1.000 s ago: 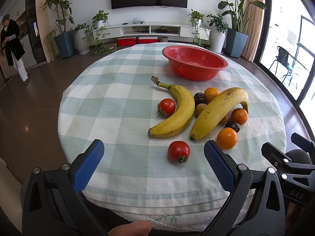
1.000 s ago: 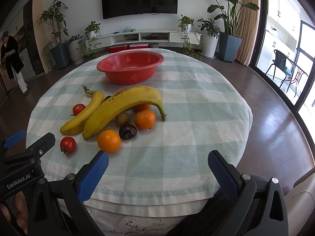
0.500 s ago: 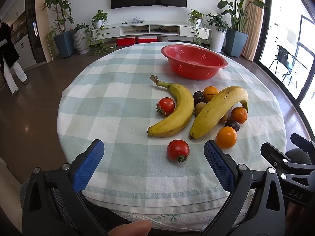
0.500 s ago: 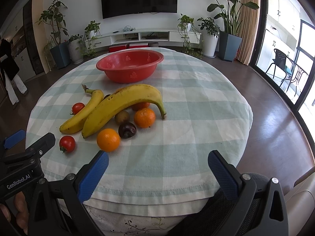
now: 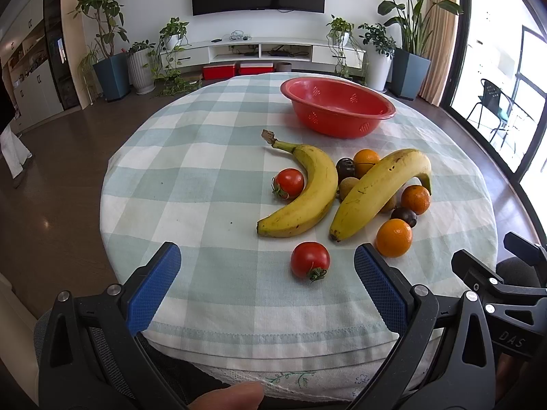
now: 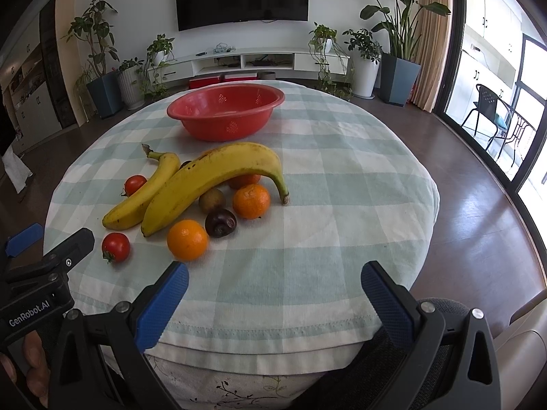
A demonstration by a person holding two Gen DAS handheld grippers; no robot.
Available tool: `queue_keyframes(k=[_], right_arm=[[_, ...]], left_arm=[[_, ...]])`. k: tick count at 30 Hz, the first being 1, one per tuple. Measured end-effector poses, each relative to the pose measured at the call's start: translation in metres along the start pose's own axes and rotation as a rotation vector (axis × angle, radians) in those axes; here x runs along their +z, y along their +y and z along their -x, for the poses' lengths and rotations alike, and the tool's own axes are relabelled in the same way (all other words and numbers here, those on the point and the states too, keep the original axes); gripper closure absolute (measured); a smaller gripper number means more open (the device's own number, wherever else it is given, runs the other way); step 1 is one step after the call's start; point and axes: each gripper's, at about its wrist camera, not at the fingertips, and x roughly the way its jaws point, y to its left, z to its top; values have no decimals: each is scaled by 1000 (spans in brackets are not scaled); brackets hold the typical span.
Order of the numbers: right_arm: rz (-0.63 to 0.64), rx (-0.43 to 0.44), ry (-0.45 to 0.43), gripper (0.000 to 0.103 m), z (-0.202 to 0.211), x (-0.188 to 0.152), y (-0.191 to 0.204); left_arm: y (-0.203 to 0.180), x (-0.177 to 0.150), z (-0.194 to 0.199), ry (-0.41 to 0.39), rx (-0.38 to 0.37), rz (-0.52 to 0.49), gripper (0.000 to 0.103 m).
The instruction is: Organize fruits
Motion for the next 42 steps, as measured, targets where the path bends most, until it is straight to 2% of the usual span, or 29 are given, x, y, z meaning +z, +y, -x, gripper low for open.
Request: queue_keyframes(k=[8,11,13,15,16,17,20,23,26,30,33,36,37,39,42], right_arm=[[-1,4,2,0,-1,-1,-2],[-19,21,-7,0,2,0,-5],[-54,55,-35,0,7,2,-12],[-102,122,-89,0,15,5,-20],[-126,162,-127,0,21,6,-25],[-145,201,-165,0,27,7,-29],[-163,267,-228,0,34,11,-34],[-197,296,-222,0,30,13,-39],[-193,299,-167,0,20,13,-39],[-139,276,-143,0,15,11,-33],[-121,289,-132,3,12,10,-31],[-90,265,-132,9,9,9,-29],[-86,264,-129,11,8,9,-29],[-84,283,-120,15,7,9,-29],[-87,291,-123,15,6,10,-31]], left_arm=[[-1,-1,-2,-3,-10,4,0],[6,-2,-7,-25,-48,13,0],[15,0,6,-60,-115,15,0],[25,6,10,-88,-252,5,0],[29,9,10,-76,-314,4,0],[32,11,10,-57,-328,-1,0],[29,9,9,-5,-260,-124,0],[34,10,9,5,-250,-188,0],[34,19,6,30,-255,-267,0],[29,41,-6,48,-234,-346,0],[20,62,-17,41,-232,-383,0],[5,75,-28,43,-233,-451,1],[-2,76,-29,42,-244,-471,2],[-13,74,-30,47,-275,-517,11],[-25,61,-28,54,-313,-592,18]])
